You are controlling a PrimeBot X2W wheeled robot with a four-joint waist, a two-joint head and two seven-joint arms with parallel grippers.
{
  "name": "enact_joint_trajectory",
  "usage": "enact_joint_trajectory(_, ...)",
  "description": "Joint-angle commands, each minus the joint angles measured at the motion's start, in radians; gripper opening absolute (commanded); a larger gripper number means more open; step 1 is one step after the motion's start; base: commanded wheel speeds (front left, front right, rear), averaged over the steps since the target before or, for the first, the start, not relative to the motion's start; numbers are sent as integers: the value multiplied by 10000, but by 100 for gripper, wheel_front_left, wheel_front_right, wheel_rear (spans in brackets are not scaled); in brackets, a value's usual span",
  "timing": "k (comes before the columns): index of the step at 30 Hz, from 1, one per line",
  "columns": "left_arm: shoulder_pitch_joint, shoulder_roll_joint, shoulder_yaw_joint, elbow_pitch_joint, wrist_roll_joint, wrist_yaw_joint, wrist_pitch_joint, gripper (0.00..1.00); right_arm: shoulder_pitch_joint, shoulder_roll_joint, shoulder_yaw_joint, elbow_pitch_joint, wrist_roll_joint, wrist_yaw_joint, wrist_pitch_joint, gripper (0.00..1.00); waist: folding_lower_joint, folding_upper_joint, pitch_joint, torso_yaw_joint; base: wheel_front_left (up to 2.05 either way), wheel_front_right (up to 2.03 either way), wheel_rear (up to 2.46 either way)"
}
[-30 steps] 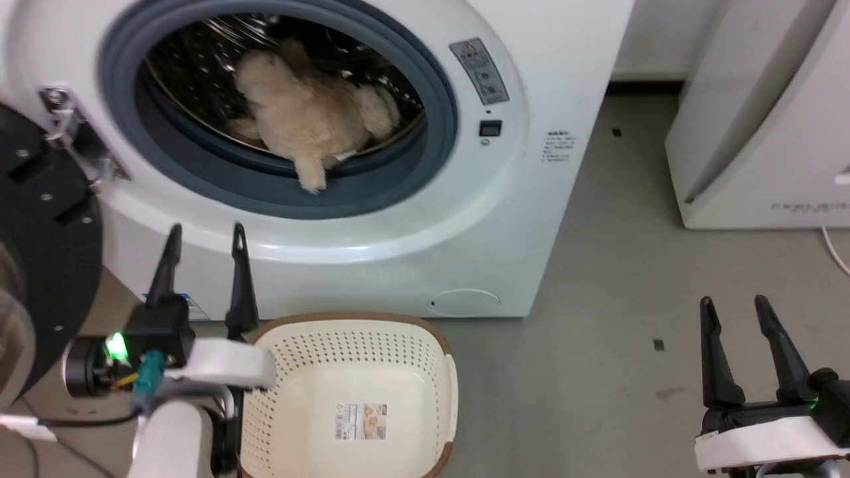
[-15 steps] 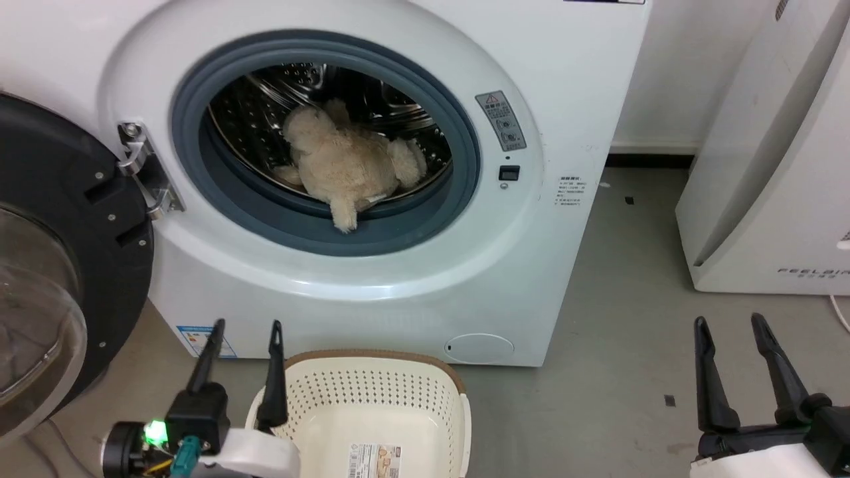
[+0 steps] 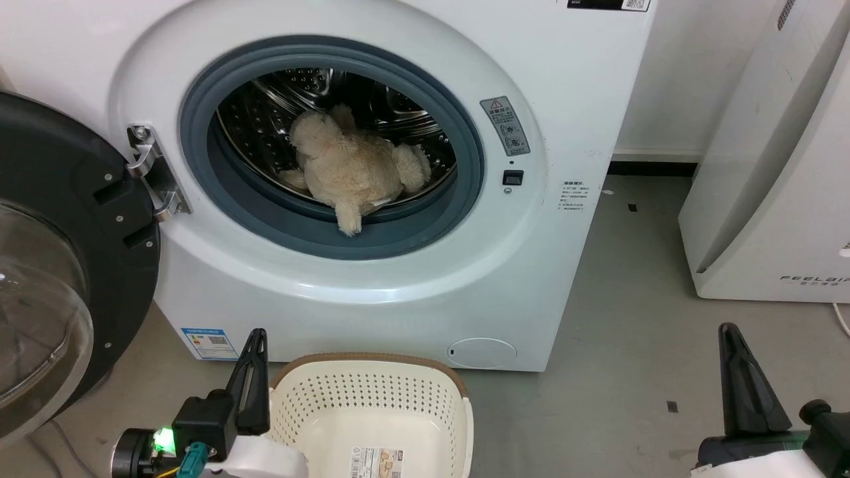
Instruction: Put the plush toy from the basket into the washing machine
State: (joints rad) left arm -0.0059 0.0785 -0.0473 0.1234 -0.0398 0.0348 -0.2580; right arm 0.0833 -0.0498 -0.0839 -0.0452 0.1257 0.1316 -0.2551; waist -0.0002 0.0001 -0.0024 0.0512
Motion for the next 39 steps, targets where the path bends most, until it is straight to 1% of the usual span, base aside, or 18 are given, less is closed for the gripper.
enact_joint_trajectory(1,2,-10,14,-47,14,-14,52,0,-33,0,23,15,-52,0,84,0,2,-1,2,-7,0,0,0)
enact_joint_trajectory(39,20,-94,155,-413,133,-117,831,0,-280,-1,275,149,-423,-3,844,0,2,-1,8,-162,0,0,0)
